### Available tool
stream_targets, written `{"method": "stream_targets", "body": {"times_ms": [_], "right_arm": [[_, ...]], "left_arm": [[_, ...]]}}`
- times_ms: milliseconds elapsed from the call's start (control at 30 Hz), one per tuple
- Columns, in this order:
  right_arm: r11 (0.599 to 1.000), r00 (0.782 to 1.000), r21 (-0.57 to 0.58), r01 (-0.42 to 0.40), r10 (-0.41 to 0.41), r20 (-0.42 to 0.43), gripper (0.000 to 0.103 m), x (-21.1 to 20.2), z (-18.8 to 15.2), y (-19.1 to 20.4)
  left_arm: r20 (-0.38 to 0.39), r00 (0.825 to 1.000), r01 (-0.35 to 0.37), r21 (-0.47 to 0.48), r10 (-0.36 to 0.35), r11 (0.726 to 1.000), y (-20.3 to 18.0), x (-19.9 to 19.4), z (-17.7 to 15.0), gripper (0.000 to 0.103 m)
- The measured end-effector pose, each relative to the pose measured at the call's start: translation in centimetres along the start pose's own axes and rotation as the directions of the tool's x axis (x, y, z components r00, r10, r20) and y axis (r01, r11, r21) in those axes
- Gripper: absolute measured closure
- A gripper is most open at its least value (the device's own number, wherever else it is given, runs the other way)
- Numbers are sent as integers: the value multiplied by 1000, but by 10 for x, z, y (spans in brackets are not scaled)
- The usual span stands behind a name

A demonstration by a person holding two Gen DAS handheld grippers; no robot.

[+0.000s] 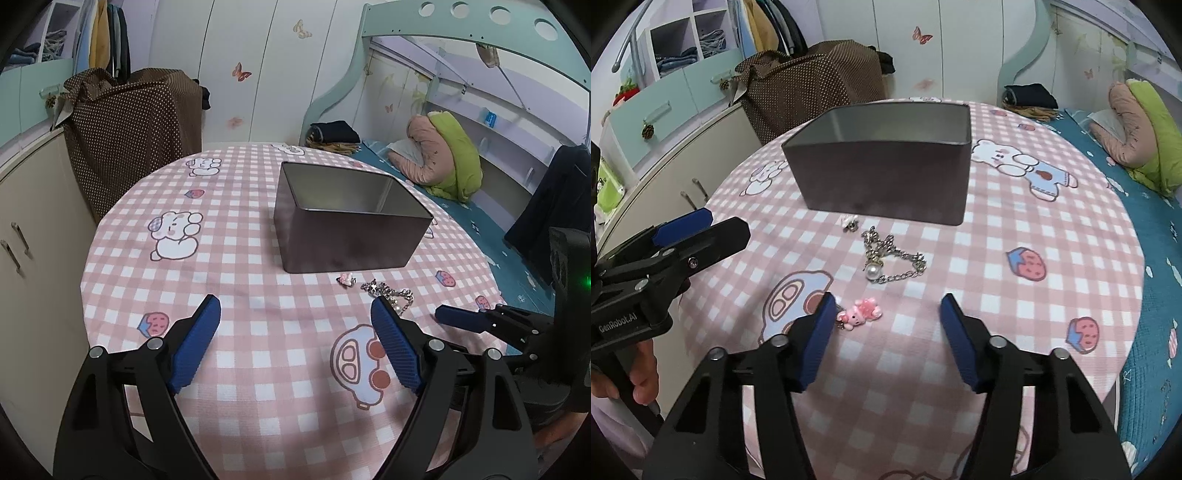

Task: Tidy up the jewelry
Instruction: 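Grasp the pink bear charm with the right gripper while the left grasps a small pink charm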

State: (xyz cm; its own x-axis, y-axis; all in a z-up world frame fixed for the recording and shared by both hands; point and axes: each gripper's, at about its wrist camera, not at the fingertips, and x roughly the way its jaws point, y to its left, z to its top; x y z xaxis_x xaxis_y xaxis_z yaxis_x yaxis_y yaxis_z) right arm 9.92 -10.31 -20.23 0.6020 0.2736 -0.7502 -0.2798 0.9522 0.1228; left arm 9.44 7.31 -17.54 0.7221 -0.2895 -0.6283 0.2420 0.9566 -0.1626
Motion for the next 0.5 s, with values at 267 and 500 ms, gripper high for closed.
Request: {"method": "stream_targets", "body": {"times_ms": [267, 500], "right_arm": [[997, 999, -59, -40, 40, 2, 75, -1, -4, 7], [996, 998, -63, -65, 65, 5, 79, -11, -8, 4]], "left_arm": [[-9, 1000, 8, 5, -8, 1000, -2, 4, 0, 19], [-21, 1000, 12, 4, -11, 1000, -4, 9, -1, 19]]}}
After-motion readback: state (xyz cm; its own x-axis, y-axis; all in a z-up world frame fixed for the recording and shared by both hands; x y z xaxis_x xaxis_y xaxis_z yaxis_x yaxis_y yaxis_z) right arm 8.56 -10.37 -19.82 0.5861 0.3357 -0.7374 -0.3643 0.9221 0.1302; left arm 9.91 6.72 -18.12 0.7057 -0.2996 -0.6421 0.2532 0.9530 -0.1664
